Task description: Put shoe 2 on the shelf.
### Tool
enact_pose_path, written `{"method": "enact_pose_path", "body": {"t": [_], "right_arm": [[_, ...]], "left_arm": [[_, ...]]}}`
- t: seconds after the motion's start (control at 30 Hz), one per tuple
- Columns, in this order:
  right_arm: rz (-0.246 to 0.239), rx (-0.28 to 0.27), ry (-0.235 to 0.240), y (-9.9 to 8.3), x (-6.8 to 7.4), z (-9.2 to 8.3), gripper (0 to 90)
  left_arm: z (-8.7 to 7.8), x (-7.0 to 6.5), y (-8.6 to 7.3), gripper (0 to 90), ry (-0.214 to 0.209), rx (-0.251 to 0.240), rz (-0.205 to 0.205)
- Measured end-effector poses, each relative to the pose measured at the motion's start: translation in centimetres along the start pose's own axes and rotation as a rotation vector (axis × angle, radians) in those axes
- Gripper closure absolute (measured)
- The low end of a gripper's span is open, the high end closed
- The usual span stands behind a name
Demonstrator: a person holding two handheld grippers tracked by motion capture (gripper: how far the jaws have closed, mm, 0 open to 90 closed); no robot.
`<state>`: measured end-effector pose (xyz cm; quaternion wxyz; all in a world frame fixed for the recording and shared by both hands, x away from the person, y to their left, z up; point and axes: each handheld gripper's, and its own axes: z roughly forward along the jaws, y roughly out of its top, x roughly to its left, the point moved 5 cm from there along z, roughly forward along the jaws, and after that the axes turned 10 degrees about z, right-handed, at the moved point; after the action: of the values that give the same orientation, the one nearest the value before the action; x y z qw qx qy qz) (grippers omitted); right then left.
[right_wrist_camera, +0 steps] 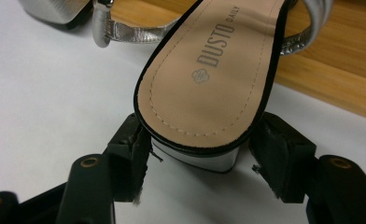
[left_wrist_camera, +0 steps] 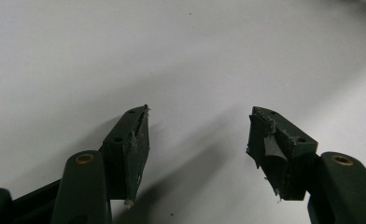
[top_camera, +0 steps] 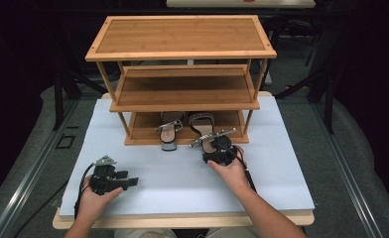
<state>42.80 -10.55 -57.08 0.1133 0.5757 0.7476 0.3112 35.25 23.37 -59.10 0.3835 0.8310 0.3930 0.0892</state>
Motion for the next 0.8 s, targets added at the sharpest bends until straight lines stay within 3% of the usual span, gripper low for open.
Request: {"method": "enact_pose_path", "body": {"t": [0.17,0.23,0.33,0.8], "right_arm": [[0.024,-0.019,-0.005,1.0,0.1,0.4,39.5],[0.043,-0.024,0.027,1.6,0.2,0.6,39.8],[0.056,-0.032,-0.016,2.2,0.3,1.0,39.8],[0.075,-0.038,-0.019,3.6,0.6,2.3,39.8]], "left_arm": [[0.0,0.0,0.0,38.4,0.0,0.0,-0.002],[0.1,0.0,0.1,38.4,0.0,0.0,0.0],[0.1,0.0,0.1,38.4,-0.001,0.002,0.004],[0.2,0.0,0.2,38.4,-0.006,0.0,0.006]]}}
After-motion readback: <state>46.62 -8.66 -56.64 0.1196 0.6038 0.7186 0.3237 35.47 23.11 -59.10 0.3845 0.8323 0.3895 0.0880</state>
